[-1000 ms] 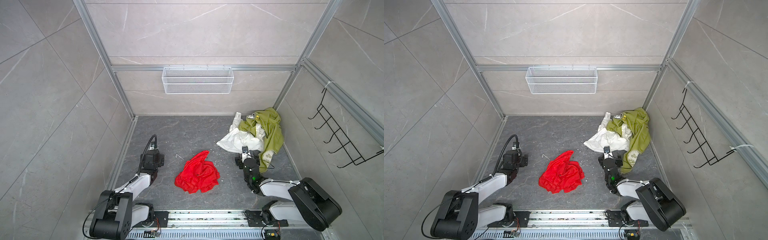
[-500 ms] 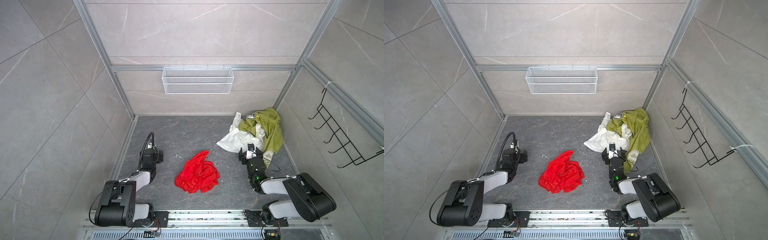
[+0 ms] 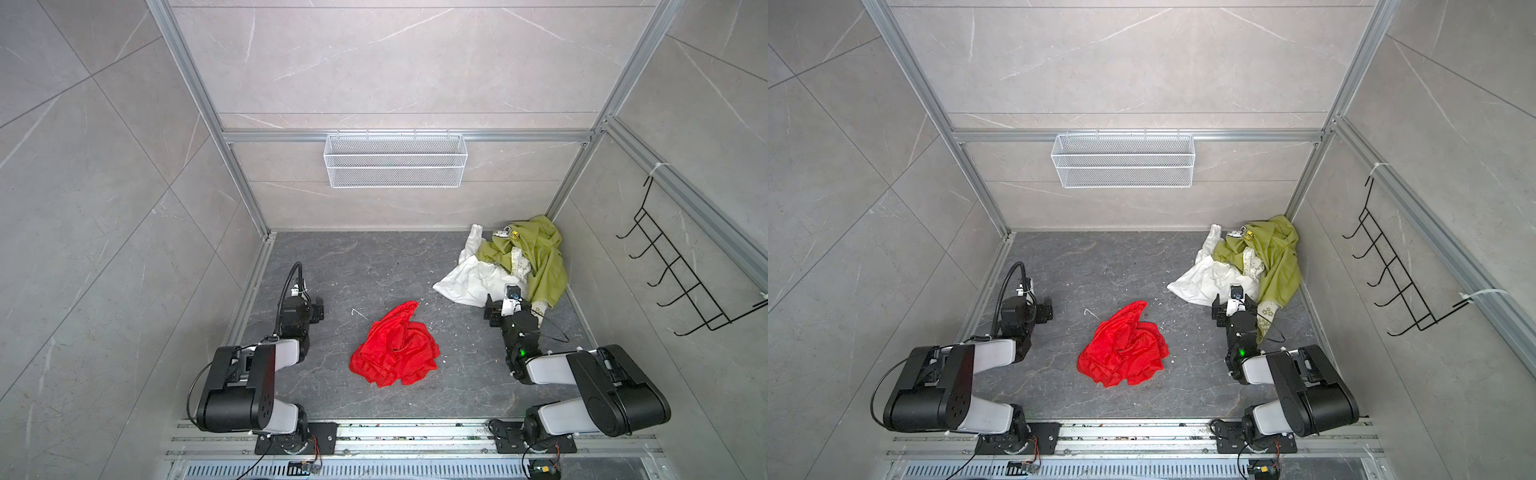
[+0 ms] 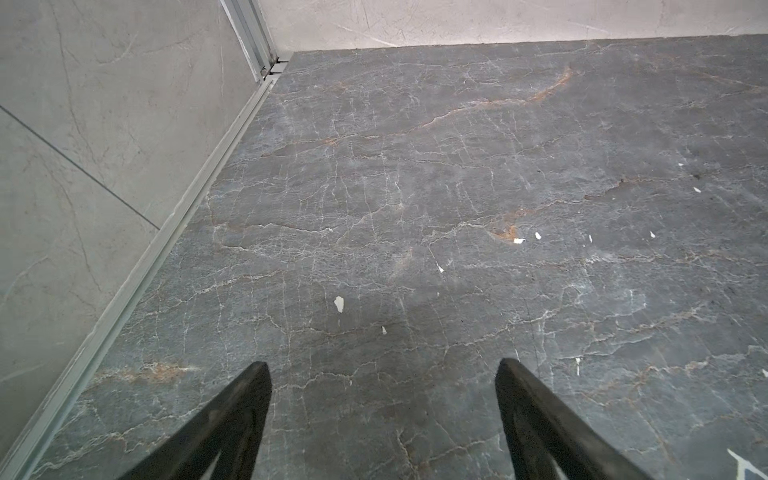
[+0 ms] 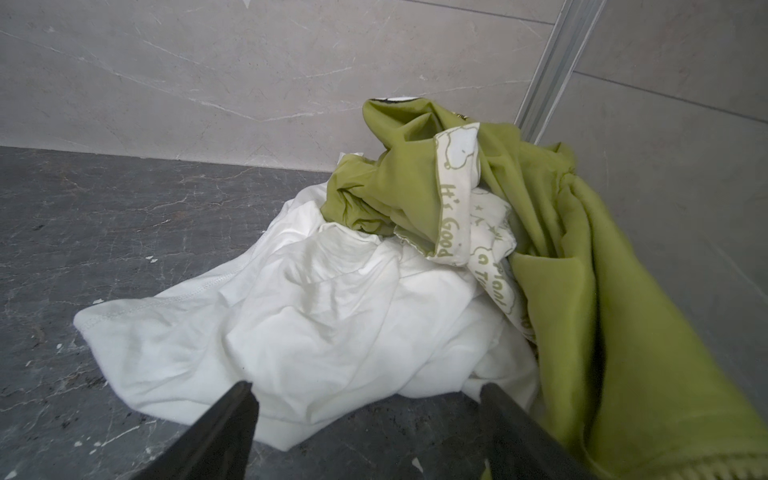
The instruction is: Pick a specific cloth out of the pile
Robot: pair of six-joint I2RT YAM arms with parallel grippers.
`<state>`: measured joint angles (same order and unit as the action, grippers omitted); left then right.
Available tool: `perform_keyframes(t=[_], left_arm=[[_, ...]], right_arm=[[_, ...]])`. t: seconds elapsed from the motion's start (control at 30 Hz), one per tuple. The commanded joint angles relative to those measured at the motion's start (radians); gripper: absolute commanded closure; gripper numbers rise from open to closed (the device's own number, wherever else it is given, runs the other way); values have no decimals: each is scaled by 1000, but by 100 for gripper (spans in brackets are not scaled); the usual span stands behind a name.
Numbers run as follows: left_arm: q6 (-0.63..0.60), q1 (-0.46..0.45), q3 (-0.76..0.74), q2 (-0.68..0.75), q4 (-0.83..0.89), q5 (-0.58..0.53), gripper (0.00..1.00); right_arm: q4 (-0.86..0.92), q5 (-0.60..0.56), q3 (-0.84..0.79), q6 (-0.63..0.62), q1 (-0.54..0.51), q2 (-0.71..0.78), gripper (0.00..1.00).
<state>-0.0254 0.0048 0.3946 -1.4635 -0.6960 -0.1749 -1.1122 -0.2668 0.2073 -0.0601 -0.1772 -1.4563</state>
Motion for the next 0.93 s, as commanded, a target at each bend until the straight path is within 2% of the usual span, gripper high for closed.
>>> perform_keyframes(t=[0.0, 0.1, 0.2, 0.27, 0.3, 0.7, 0.9], left_arm=[[44, 18, -11, -17, -98, 23, 12], [58, 26, -23, -27, -127, -1, 12], [59, 27, -22, -27, -125, 0, 4], [60, 27, -21, -27, -124, 0, 0], [61, 28, -20, -29, -122, 0, 0], [64, 32, -19, -29, -121, 7, 0], [64, 33, -20, -28, -121, 7, 0]], right_arm=[[-2, 68, 22, 35, 24, -31, 19], [-5, 122, 47, 40, 49, -73, 21], [101, 190, 86, 56, 83, -55, 19], [173, 236, 125, 68, 109, -61, 11], [216, 252, 142, 77, 121, -56, 1], [268, 275, 179, 77, 136, -72, 0], [218, 263, 146, 90, 140, -56, 0]])
